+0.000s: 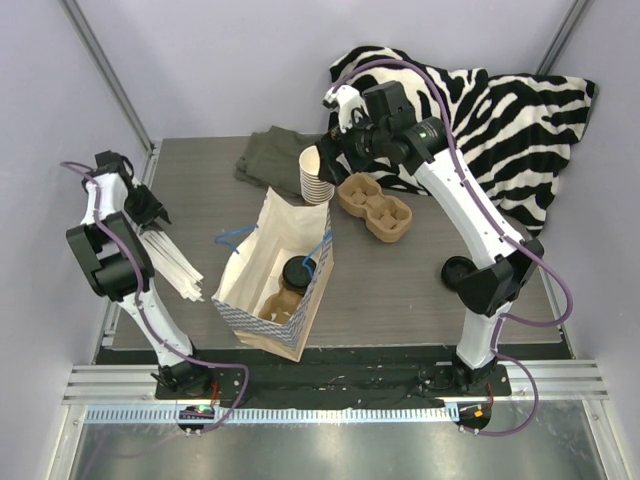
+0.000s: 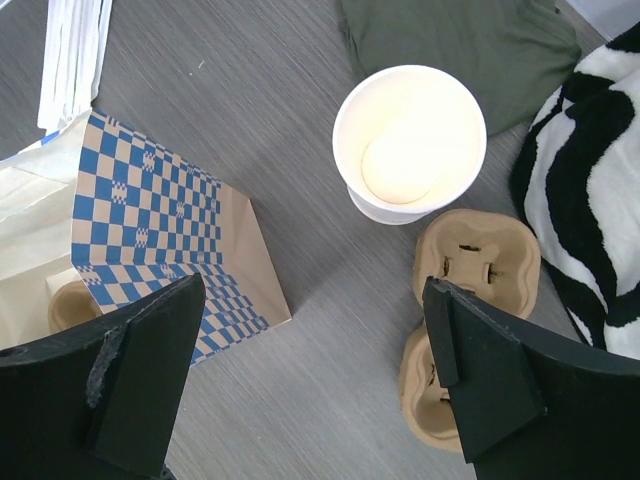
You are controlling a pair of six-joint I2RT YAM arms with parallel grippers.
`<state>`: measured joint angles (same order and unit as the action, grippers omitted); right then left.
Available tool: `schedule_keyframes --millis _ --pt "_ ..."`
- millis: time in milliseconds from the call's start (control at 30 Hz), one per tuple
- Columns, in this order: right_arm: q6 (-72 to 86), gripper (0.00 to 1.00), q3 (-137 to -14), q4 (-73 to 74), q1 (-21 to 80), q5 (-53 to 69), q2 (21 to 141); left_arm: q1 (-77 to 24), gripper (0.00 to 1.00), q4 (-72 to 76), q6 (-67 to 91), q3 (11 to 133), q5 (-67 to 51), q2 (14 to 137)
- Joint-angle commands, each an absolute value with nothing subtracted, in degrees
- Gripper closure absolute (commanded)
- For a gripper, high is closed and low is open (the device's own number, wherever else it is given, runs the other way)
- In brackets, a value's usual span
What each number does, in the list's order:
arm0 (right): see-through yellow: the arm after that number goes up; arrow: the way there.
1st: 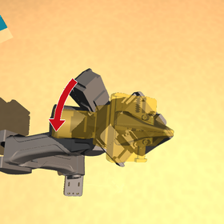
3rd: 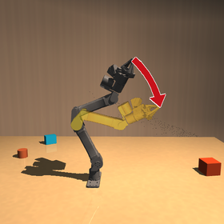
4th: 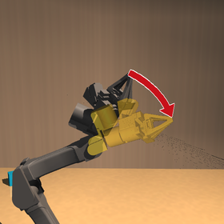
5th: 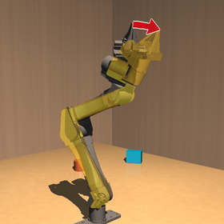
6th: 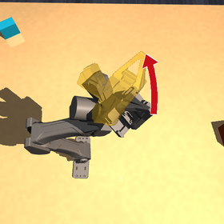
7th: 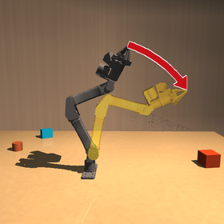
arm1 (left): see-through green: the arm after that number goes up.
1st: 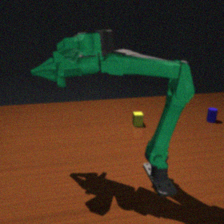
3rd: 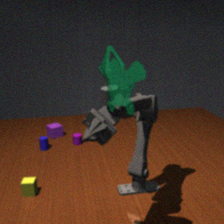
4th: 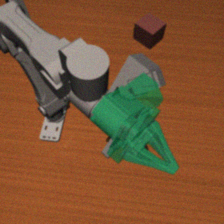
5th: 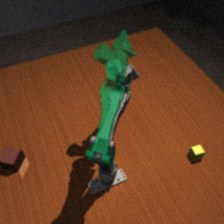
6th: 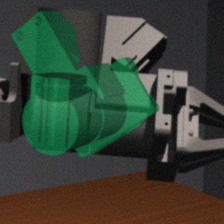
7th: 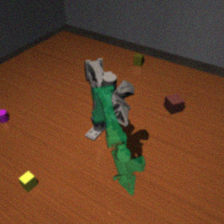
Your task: Pack the takeout coffee
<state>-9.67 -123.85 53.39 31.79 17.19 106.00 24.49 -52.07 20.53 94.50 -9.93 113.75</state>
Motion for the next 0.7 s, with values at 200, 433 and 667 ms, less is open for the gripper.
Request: schedule_keyframes --millis 200,433,667 --pt "-9.75 0.00 -125.42 54.05 31.82 14.50 104.50 24.52 0.67 -47.64 20.04 105.81 -3.61 124.36" --pt "-9.84 0.00 -128.14 55.19 31.90 13.36 106.87 24.52 0.70 -47.72 19.51 106.61 -0.53 127.62" --pt "-10.37 0.00 -130.07 55.81 31.82 12.48 108.37 24.43 0.71 -47.37 19.60 106.35 1.50 130.07"
